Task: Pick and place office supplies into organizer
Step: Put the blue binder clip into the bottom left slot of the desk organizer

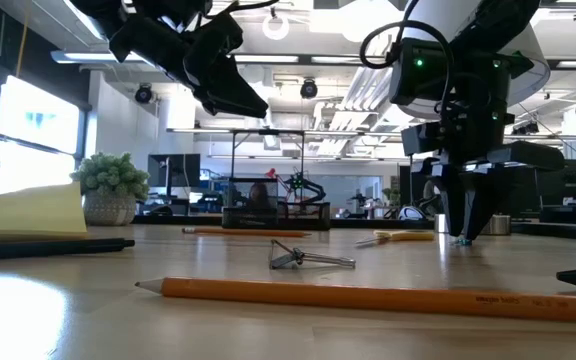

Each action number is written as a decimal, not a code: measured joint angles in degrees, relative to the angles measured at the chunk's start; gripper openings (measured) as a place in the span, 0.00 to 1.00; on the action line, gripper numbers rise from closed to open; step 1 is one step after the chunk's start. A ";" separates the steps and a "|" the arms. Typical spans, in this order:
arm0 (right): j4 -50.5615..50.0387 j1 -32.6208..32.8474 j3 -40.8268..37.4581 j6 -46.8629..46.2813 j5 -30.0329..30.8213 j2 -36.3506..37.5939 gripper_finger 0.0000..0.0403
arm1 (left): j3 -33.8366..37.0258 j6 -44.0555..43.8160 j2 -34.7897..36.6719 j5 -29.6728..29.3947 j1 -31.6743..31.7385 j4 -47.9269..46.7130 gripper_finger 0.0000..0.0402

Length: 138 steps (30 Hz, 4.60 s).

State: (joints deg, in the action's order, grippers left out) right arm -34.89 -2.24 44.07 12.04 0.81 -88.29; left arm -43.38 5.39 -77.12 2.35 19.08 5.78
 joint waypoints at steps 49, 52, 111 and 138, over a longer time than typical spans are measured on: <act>-1.08 0.07 1.16 -3.13 -1.07 -2.76 0.09 | 0.00 -1.18 0.00 0.02 -0.01 -0.37 0.41; -2.13 0.00 3.44 -4.02 -0.79 -2.67 0.12 | 0.00 -0.53 0.00 0.18 0.00 -0.28 0.41; 24.32 0.00 16.61 -13.13 -28.22 -0.70 0.14 | 0.02 43.90 -12.04 -11.47 -22.85 23.57 0.40; 24.45 0.02 16.57 -12.03 -28.19 -0.68 0.15 | 0.02 44.28 -12.04 -11.88 -22.85 22.72 0.02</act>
State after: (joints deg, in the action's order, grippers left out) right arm -10.44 -2.22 60.64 0.01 -27.38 -88.97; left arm -43.35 49.67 -89.17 -9.53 -3.77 28.50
